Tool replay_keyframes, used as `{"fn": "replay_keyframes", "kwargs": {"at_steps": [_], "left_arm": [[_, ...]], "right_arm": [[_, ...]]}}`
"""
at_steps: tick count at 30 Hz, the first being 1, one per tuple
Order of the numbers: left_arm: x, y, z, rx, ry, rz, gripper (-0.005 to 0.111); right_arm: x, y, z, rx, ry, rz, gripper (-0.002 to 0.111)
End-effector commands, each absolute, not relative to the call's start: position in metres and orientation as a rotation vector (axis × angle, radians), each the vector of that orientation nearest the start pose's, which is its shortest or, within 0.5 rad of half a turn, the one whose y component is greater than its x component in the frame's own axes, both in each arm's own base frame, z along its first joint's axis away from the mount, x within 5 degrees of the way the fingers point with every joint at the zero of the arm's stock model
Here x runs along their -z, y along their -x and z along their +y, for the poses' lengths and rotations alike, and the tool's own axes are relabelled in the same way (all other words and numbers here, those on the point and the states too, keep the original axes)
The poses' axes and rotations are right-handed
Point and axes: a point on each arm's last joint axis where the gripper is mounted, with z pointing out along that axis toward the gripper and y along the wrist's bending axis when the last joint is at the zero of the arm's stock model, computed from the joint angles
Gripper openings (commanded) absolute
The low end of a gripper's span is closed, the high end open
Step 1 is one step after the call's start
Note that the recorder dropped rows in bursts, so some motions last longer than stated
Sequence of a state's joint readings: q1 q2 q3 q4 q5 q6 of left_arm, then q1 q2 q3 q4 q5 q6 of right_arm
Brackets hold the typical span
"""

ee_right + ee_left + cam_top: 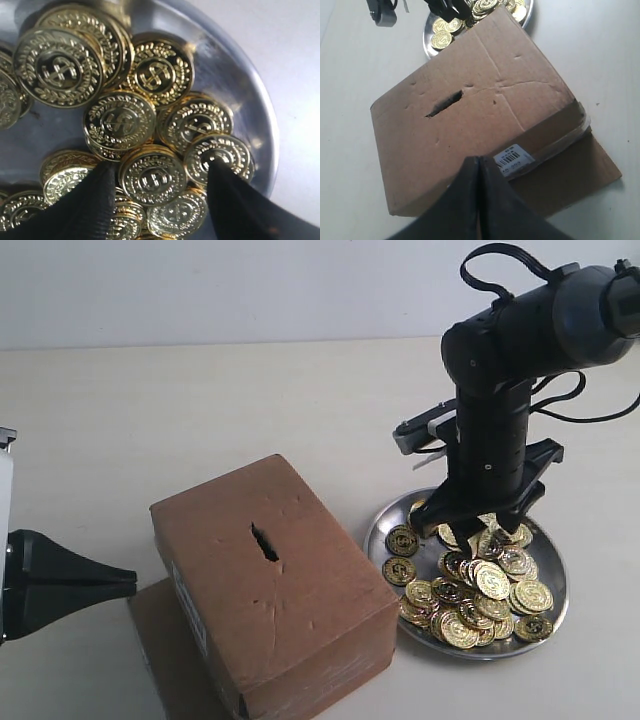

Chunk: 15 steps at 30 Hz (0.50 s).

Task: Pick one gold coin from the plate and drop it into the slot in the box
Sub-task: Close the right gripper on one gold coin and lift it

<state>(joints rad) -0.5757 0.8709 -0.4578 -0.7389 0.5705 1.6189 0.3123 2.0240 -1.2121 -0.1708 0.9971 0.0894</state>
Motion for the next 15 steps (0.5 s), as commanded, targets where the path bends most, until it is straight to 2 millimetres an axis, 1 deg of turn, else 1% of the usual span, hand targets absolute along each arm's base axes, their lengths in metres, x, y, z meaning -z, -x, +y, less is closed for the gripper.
{"fn": "replay_keyframes", "kwargs": {"at_steps": [1,5,11,15], "left_arm": [[-0.248,-0.111,-0.113,0.236,-1.712,1.498,0.000],[-0.248,-0.111,-0.113,0.234,-1.711,1.498,0.000],[-0.248,-0.111,-0.113,0.234,-1.711,1.498,0.000],[-0.248,-0.111,-0.113,0.234,-1.711,1.498,0.000]], "right_arm": [[-0.122,-0.337,0.096,0.252,0.522,3.185,0.052],[-0.119,-0.337,0.096,0.254,0.524,3.192,0.052],[-0.108,-0.336,0.096,0.271,0.534,3.234,0.052],[-0.105,-0.336,0.096,0.275,0.536,3.244,0.046]]}}
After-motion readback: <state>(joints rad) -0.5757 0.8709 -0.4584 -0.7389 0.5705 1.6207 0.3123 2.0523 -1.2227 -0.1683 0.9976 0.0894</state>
